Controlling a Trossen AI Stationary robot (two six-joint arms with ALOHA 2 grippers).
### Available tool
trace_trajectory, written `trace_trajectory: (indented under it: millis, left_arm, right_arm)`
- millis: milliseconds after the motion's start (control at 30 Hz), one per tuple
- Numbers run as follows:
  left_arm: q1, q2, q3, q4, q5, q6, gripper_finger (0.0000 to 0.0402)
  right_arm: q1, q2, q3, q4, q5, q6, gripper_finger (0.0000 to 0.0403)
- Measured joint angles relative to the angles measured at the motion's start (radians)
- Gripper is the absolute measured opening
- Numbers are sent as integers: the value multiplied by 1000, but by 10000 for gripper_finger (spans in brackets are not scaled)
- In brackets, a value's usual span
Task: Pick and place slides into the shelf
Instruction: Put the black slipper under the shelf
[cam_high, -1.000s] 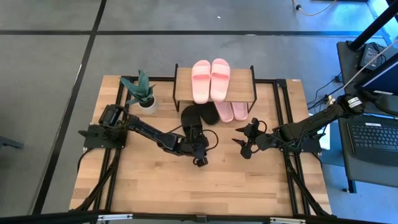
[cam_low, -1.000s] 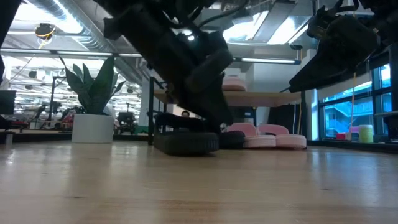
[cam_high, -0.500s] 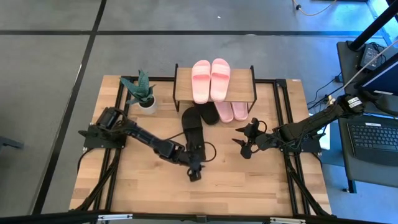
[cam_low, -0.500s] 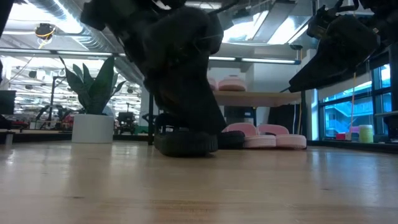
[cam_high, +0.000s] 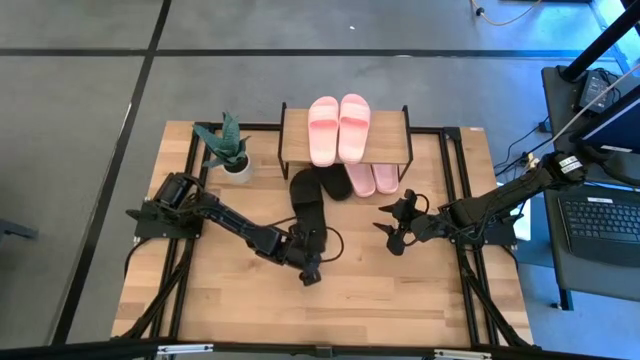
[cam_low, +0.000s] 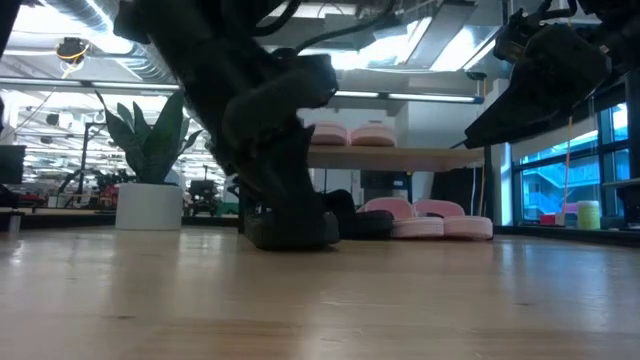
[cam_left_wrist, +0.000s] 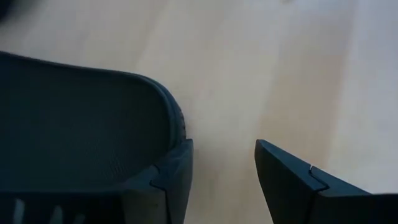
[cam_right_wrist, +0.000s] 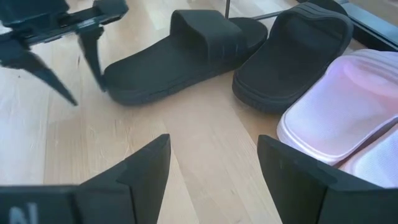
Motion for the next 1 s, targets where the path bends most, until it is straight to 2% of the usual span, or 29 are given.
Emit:
trace_trajectory:
  millis: [200,833,1000]
  left_arm:
    - [11,0,0,-53,-64,-4,164]
    - [80,0,1,-227,-116,-2,164]
    - [105,0,1,-239,-167,4,164]
  right_arm:
    - [0,0,0,0,0,0,242]
    - [0,0,0,-1,0,-2,242]
    - [0,0,0,-1,0,-2,242]
